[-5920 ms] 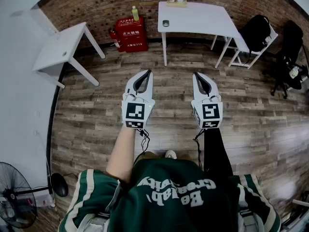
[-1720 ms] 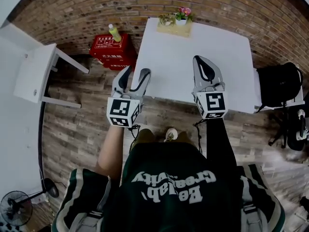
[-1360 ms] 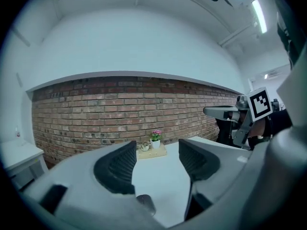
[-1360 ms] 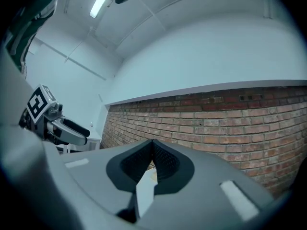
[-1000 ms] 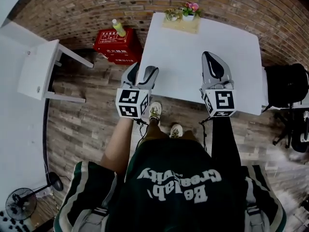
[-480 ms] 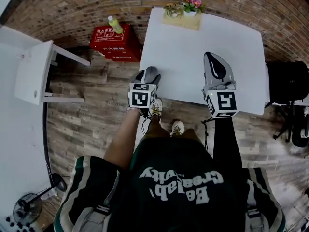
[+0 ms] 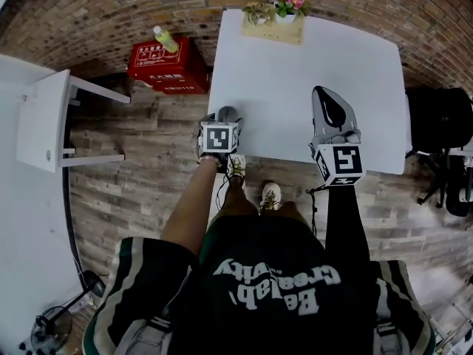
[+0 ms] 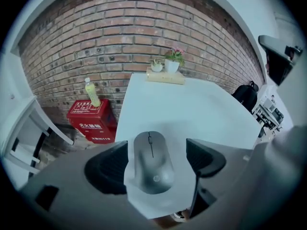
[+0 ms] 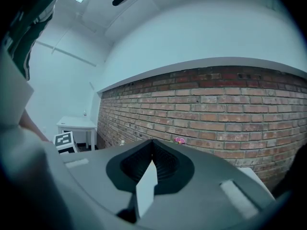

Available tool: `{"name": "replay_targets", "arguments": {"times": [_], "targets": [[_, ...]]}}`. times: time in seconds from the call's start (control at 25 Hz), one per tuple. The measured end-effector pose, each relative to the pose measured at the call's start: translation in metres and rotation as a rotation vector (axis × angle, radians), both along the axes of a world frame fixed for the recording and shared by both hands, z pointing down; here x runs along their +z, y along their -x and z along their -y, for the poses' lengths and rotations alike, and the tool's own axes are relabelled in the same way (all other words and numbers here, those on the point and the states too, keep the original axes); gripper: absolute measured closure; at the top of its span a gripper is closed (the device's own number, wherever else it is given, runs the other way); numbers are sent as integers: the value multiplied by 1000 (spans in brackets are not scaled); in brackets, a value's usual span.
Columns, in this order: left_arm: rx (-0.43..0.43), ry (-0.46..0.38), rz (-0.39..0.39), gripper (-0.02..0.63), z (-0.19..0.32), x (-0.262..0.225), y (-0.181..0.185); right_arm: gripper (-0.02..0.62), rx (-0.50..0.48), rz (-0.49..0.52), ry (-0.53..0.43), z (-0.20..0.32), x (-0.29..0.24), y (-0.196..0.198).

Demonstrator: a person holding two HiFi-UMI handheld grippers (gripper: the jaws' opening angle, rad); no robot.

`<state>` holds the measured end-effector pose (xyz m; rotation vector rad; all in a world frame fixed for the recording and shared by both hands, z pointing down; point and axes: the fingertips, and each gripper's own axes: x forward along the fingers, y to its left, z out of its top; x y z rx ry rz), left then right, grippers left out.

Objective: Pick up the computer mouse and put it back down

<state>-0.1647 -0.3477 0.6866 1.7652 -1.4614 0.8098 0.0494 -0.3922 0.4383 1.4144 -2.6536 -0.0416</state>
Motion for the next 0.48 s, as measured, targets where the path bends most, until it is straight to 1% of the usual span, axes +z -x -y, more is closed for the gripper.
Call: {"name": "replay_targets", "arguments": {"times": [0.24,0.32,0.48], "targets": [[-13,83,26,210,3,33,3,581,-3,-7,21,2,10,3],[-9,90,31,204,4,43,3,581,-4,-9,25,3,12,4],[-7,95,40,207,5,43,2,581,-9,-9,27,6,14,8]]}}
